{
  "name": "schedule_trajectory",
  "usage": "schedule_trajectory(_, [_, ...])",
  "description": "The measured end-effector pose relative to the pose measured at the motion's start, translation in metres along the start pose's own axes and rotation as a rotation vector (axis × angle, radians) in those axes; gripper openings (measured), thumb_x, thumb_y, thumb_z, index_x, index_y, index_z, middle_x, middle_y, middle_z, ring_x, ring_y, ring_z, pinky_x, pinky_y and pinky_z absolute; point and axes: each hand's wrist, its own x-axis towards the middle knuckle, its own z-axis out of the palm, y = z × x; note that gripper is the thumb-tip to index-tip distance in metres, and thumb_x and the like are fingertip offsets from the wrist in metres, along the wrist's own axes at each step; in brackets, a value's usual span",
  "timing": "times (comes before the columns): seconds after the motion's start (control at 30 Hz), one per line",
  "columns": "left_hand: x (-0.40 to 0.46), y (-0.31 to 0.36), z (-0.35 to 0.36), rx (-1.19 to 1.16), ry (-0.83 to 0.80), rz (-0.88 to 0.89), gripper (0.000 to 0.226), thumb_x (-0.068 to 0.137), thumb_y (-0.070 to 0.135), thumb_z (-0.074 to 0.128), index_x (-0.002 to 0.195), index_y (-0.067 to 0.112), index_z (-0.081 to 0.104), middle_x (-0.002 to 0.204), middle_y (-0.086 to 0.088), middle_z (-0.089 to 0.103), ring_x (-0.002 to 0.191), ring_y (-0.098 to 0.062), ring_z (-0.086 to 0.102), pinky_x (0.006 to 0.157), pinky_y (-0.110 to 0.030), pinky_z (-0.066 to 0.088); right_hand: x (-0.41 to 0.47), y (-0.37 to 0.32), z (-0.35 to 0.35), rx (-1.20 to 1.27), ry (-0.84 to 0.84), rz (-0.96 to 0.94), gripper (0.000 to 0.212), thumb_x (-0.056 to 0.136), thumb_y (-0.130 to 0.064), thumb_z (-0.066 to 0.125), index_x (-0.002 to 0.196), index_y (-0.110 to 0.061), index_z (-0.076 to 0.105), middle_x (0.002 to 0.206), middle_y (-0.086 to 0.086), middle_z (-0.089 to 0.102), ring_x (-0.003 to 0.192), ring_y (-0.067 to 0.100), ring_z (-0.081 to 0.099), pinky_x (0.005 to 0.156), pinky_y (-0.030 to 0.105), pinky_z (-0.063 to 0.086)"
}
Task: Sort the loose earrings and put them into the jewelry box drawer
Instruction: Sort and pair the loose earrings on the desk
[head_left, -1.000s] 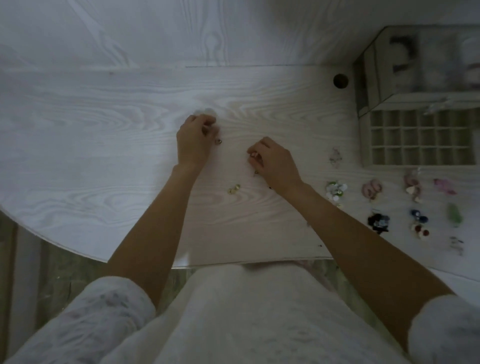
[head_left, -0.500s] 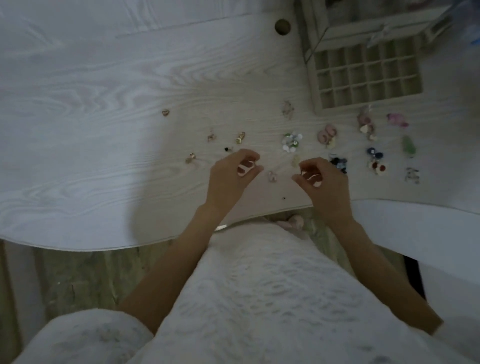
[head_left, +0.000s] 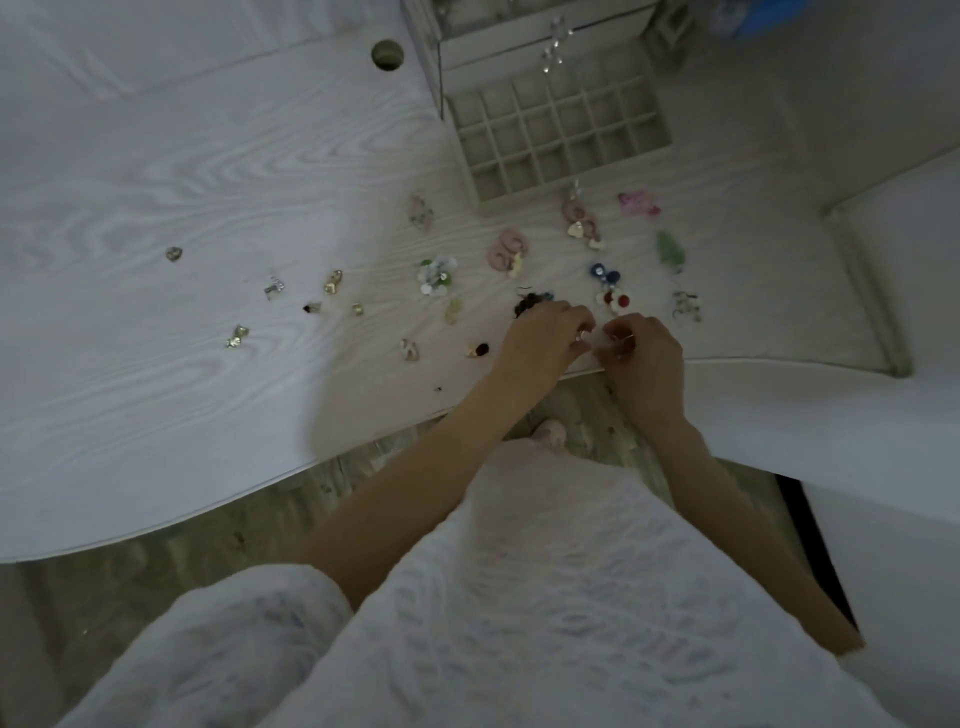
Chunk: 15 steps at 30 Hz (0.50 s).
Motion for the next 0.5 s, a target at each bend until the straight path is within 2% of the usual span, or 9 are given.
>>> schedule_trajectory(0.1, [0.006,0.003,0.010,0.033,-0.022,-0.070,0.020,0.086,0.011,0.061,0.105,0.006,0.063,0.103,-0.013,0.062,0.093,-0.028,0.059,0.079,-0.035,0.045,0.006,0.007,-0.005,0.025,-0.002,0.000,0.026,0.077,-0.004,0.068,0.101,-0.007,0.063,0.098,0.014,0.060,0.081,0.025,0.059,0.070,0.022,0.038])
schedule_trajectory(0.2, [0.006,0.004,0.014,0.023,-0.004,-0.067,0.025,0.082,0.007,0.064,0.107,0.004,0.062,0.106,-0.016,0.059,0.092,-0.032,0.058,0.077,-0.040,0.047,0.003,0.013,-0.011,0.057,-0.014,-0.018,0.034,0.075,-0.004,0.069,0.108,-0.007,0.060,0.104,0.013,0.055,0.074,0.021,0.056,0.070,0.025,0.042])
schedule_trajectory(0.27, [0.004,0.004,0.015,0.022,-0.006,-0.065,0.030,0.081,0.006,0.064,0.111,0.003,0.060,0.110,-0.015,0.056,0.094,-0.031,0.057,0.076,-0.037,0.045,0.000,0.020,-0.014,0.049,-0.018,-0.009,0.037,0.075,-0.003,0.070,0.110,-0.006,0.059,0.106,0.013,0.054,0.071,0.017,0.053,0.070,0.024,0.040])
schedule_trajectory(0.33, [0.003,0.004,0.017,0.022,0.009,-0.074,0.031,0.082,0.003,0.063,0.114,0.004,0.059,0.112,-0.015,0.055,0.094,-0.030,0.057,0.077,-0.034,0.045,0.000,0.024,-0.013,0.040,-0.002,0.017,0.036,0.075,-0.001,0.068,0.109,-0.005,0.060,0.106,0.015,0.055,0.071,0.016,0.053,0.070,0.022,0.038])
schedule_trajectory(0.43, [0.002,0.007,0.022,-0.001,0.041,-0.089,0.029,0.083,0.000,0.059,0.112,0.003,0.062,0.111,-0.016,0.057,0.094,-0.030,0.059,0.078,-0.032,0.044,0.000,0.019,-0.005,0.036,0.021,0.012,0.029,0.076,0.000,0.064,0.105,-0.004,0.063,0.099,0.017,0.060,0.078,0.025,0.059,0.071,0.018,0.036])
schedule_trajectory(0.5, [0.003,0.012,0.025,-0.026,0.056,-0.094,0.028,0.082,0.001,0.061,0.110,0.003,0.063,0.108,-0.018,0.060,0.093,-0.032,0.059,0.079,-0.035,0.046,0.000,0.012,0.001,0.060,0.018,-0.014,0.024,0.079,-0.003,0.065,0.103,-0.003,0.064,0.095,0.019,0.062,0.081,0.029,0.060,0.073,0.020,0.038])
